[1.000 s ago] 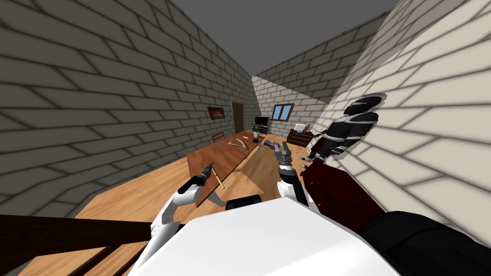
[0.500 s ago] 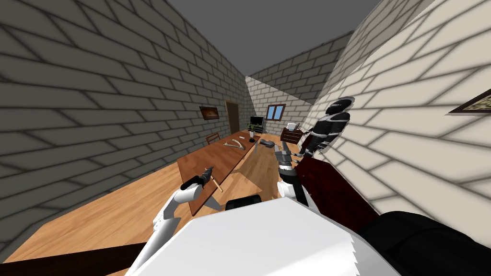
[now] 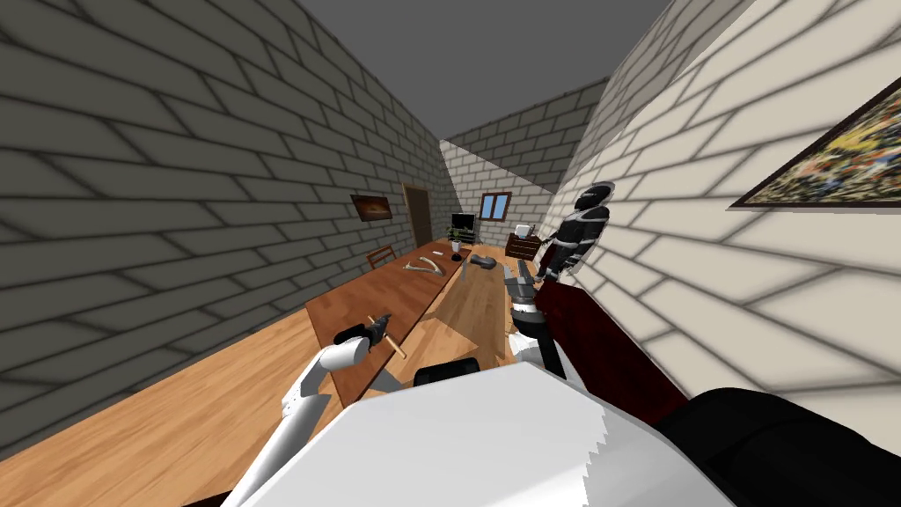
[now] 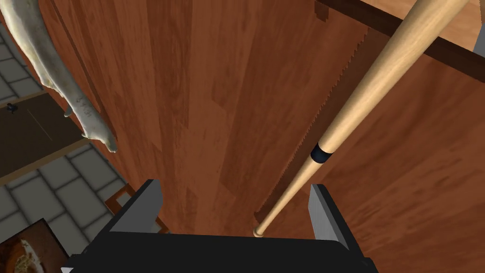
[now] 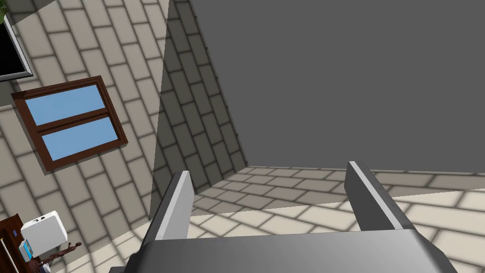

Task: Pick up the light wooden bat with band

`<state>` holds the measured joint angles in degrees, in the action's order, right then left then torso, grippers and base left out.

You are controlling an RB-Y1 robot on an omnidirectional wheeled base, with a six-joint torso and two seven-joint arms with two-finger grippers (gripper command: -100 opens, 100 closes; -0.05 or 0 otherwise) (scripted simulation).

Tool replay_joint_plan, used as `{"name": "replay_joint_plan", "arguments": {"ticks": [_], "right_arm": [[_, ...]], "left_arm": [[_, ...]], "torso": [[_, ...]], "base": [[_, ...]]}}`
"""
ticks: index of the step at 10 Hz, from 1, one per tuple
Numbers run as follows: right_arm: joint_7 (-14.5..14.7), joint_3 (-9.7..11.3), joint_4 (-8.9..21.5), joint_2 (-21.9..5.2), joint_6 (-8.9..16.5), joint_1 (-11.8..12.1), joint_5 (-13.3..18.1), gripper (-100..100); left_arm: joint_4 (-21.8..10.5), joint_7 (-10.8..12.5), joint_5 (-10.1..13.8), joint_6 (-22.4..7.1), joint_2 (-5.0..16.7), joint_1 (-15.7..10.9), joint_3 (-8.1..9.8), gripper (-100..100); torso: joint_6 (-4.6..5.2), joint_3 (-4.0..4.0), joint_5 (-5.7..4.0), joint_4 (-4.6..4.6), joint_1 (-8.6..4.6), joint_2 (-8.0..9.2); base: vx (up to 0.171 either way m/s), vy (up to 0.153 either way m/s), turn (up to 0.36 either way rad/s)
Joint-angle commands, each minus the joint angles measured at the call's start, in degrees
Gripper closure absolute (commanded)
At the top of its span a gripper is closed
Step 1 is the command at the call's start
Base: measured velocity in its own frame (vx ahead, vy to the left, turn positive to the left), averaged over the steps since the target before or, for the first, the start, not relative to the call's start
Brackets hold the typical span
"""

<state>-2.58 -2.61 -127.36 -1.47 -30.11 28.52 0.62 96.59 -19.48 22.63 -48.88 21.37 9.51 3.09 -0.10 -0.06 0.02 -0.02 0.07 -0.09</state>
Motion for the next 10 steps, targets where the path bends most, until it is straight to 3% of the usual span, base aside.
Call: {"name": "replay_joint_plan", "arguments": {"ticks": [1, 7, 10], "right_arm": [[0.0, 0.0, 0.0, 0.0, 0.0, 0.0, 0.0, 0], [0.0, 0.0, 0.0, 0.0, 0.0, 0.0, 0.0, 0], [0.0, 0.0, 0.0, 0.0, 0.0, 0.0, 0.0, 0]], "left_arm": [[-1.9, -1.1, 1.0, -2.9, 0.6, -0.6, -0.01, -100], [-7.2, -3.8, 3.8, -13.1, 2.5, -3.0, 0.1, -100], [-8.8, -4.7, 4.7, -16.4, 3.1, -3.7, 0.14, -100]], "torso": [[0.0, 0.0, 0.0, 0.0, 0.0, 0.0], [-0.02, 0.0, 0.0, 0.0, -0.01, 0.01], [0.01, -0.01, 0.0, 0.0, -0.02, -0.03]], "base": [[-0.002, 0.033, -0.165], [-0.002, 0.032, -0.169], [0.001, 0.025, -0.115]]}}
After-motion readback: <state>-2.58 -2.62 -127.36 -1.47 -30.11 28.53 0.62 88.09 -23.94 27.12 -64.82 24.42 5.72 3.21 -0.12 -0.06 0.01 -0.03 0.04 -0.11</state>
